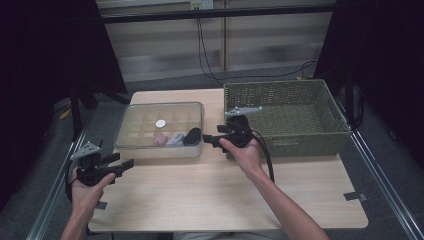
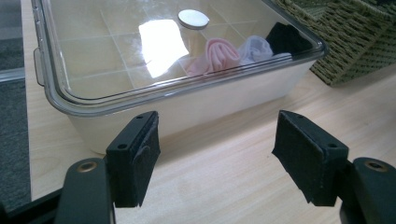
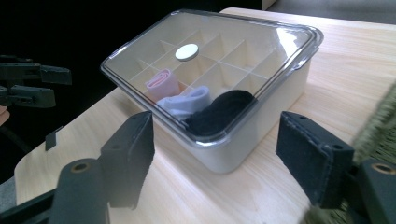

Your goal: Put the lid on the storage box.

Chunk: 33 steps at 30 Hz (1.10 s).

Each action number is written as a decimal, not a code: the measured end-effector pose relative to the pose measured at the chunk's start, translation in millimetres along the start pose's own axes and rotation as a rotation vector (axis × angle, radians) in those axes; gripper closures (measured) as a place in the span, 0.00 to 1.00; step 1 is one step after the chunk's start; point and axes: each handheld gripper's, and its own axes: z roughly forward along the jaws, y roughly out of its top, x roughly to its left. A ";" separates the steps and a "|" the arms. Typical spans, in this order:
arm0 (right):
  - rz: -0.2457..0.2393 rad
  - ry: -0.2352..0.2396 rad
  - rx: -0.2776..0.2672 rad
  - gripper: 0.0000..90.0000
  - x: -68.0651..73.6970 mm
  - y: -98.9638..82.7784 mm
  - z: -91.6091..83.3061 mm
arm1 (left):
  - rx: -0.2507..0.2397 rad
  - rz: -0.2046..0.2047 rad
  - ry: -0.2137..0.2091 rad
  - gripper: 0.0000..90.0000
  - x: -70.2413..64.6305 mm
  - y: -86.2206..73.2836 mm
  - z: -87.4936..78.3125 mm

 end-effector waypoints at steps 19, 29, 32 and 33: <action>0.003 -0.026 -0.038 0.27 -1.6 -35.7 -55.4 | -0.016 -0.006 -0.021 0.32 -35.8 -24.3 4.0; 0.024 -0.074 -0.045 0.26 -15.0 -60.2 -83.6 | 0.023 0.034 -0.048 0.31 -58.8 -28.1 18.9; 0.041 -0.098 -0.033 0.26 -24.0 -70.1 -93.9 | 0.029 0.036 -0.064 0.30 -67.0 -28.5 21.8; 0.069 -0.103 -0.035 0.26 -29.1 -74.7 -100.7 | 0.043 0.047 -0.060 0.30 -69.8 -28.6 23.1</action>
